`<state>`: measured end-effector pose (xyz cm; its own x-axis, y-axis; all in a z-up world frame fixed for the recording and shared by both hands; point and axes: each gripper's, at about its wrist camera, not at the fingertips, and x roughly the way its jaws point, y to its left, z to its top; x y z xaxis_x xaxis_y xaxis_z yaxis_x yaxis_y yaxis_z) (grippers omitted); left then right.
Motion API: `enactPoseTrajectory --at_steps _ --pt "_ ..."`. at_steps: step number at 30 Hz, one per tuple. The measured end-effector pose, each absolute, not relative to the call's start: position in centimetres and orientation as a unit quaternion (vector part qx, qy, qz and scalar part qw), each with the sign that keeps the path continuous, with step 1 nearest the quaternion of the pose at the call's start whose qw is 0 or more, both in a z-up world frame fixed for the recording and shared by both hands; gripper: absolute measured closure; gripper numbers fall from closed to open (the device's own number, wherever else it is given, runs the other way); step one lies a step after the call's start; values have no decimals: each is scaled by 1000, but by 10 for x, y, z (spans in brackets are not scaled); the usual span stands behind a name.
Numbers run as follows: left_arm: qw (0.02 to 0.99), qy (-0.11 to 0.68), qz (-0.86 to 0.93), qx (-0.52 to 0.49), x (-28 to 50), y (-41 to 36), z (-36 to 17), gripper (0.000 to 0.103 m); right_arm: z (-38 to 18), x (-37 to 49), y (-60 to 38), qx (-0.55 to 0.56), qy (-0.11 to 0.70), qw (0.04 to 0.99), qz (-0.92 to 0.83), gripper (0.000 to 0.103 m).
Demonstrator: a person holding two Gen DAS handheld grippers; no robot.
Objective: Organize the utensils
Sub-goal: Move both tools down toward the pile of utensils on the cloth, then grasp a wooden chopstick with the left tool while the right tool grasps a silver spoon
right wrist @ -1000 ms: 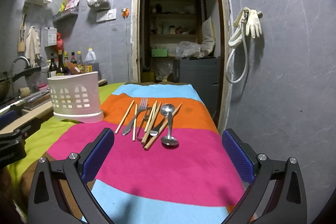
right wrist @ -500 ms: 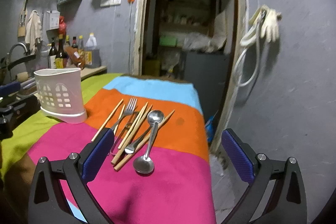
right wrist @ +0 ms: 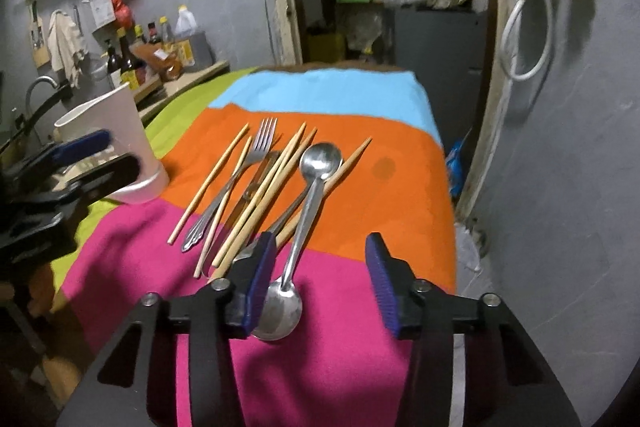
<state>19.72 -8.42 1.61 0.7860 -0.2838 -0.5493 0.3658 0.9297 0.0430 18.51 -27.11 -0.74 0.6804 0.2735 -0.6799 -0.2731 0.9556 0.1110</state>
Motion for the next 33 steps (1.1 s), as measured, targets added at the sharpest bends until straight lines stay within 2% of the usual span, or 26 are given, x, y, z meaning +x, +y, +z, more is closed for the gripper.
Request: enactPoseTrajectory --at_steps 2,3,5,7,14,20,29,30,32,33 --pt "934 302 -175 76 209 -87 11 60 -11 191 -271 4 385 910 156 71" --pt "928 318 -177 75 217 -88 7 64 -13 193 -270 5 394 905 161 73" --pt "923 334 -180 66 224 -89 -1 79 -16 197 -269 9 404 899 170 76" --pt "916 353 -181 55 233 -87 -7 84 -19 202 -268 18 418 890 181 77" --pt "901 396 -168 49 256 -86 -20 86 -27 215 -262 8 454 873 181 84" --pt "880 449 -152 42 279 -85 -32 87 -33 230 -258 0 477 861 179 84" --pt "863 479 -154 37 297 -87 -31 87 -35 247 -254 1 510 845 162 83" --pt "862 482 -153 34 299 -87 -32 87 -35 248 -254 3 513 843 161 83" --pt "861 486 -147 27 301 -87 -31 97 -34 250 -254 3 519 841 157 84" --pt "860 490 -145 20 302 -86 -31 99 -34 251 -253 2 521 839 153 85"
